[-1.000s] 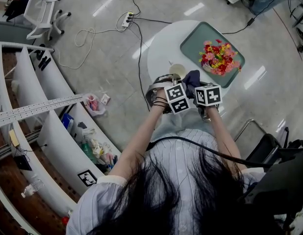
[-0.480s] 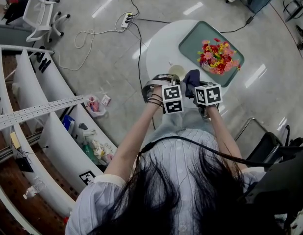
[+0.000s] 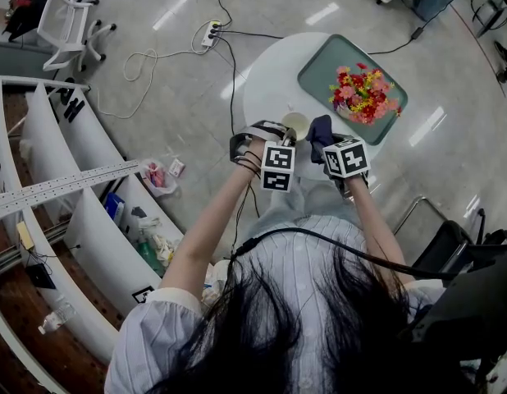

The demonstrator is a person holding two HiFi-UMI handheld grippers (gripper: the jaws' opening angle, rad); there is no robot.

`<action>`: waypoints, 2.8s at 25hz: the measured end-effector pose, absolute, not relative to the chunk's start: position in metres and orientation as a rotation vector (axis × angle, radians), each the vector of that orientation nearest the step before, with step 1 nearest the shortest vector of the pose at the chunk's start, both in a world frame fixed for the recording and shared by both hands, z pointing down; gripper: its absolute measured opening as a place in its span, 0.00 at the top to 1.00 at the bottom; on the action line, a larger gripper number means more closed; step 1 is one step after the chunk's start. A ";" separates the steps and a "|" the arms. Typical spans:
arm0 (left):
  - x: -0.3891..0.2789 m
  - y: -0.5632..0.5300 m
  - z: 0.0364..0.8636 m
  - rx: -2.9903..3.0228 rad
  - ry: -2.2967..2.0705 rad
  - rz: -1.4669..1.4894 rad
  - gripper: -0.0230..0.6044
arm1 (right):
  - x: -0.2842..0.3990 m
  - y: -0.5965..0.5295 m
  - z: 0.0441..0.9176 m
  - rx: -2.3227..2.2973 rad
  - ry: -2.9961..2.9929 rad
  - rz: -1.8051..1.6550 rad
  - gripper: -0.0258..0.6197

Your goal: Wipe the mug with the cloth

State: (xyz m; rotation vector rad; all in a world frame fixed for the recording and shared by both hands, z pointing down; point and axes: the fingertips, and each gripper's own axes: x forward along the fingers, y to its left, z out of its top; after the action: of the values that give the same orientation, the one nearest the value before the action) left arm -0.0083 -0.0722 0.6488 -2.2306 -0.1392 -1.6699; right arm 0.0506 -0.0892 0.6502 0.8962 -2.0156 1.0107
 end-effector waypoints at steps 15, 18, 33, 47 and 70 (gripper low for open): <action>-0.023 -0.061 0.648 -2.115 -0.309 -1.613 0.91 | 0.041 -0.109 0.642 0.441 -1.956 0.285 0.77; -0.024 -0.059 0.648 -2.105 -0.322 -1.608 0.91 | 0.038 -0.116 0.641 0.404 -1.937 0.198 0.77; -0.031 -0.051 0.650 -1.894 -0.548 -1.530 0.91 | 0.025 -0.136 0.640 0.298 -1.906 0.028 0.77; -0.036 -0.056 0.649 -1.654 -0.626 -1.442 0.91 | 0.023 -0.144 0.640 0.333 -1.886 0.052 0.77; -0.037 -0.071 0.587 -2.465 0.281 -1.472 0.84 | 0.036 -0.122 0.598 0.663 -2.033 0.319 0.77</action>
State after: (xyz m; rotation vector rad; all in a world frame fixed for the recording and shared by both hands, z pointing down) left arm -0.0369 -0.0712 0.5873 -2.4651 0.2812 -1.4724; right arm 0.0356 -0.1225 0.5978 0.6627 -2.0328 0.3193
